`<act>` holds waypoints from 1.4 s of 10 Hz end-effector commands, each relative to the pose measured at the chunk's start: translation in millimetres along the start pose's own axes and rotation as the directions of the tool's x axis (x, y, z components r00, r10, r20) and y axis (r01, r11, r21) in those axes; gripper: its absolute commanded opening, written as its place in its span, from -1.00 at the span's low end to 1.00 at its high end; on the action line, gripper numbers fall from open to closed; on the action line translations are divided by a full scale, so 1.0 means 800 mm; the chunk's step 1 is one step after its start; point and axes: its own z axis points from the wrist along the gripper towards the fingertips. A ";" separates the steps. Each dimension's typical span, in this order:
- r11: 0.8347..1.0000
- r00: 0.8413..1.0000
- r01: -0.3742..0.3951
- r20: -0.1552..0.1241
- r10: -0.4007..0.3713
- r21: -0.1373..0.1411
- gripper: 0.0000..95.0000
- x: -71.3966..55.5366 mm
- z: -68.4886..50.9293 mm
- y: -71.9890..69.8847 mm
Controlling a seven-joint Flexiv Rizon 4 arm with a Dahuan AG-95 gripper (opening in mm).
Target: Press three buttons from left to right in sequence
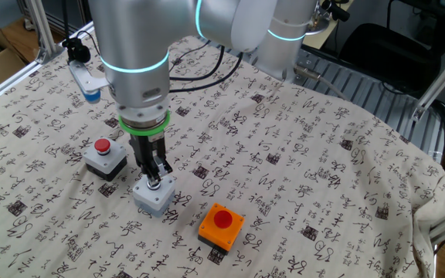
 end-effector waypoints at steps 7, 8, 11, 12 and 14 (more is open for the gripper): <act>1.000 1.000 0.001 0.018 -0.002 0.007 -1.00 0.001 0.027 -0.001; 1.000 1.000 0.006 0.011 -0.006 0.007 -1.00 0.001 0.019 -0.001; 1.000 1.000 -0.006 -0.007 0.006 -0.022 -1.00 0.003 -0.004 -0.002; 1.000 1.000 -0.001 0.002 0.001 -0.009 -1.00 0.004 -0.009 -0.002; 1.000 1.000 0.008 0.007 -0.009 0.014 -1.00 0.004 -0.017 -0.003</act>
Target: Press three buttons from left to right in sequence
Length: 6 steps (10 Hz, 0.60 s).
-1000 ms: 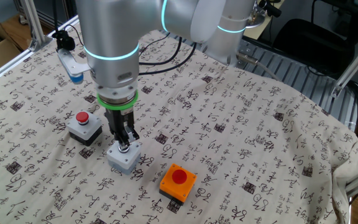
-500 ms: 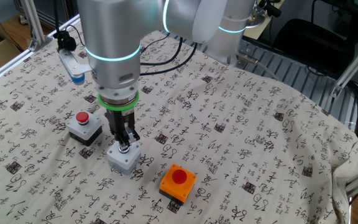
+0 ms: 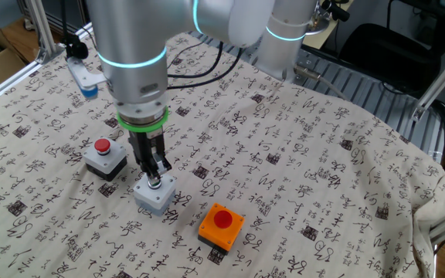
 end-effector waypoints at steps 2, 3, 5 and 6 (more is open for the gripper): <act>0.999 1.000 0.016 0.024 -0.017 0.040 -1.00 0.004 -0.005 -0.004; 0.999 1.000 0.016 0.022 -0.017 0.040 -1.00 0.004 -0.006 -0.004; 0.999 1.000 0.015 0.022 -0.016 0.039 -1.00 0.004 -0.007 -0.004; 0.999 1.000 0.015 0.022 -0.015 0.036 -1.00 0.005 -0.008 -0.004</act>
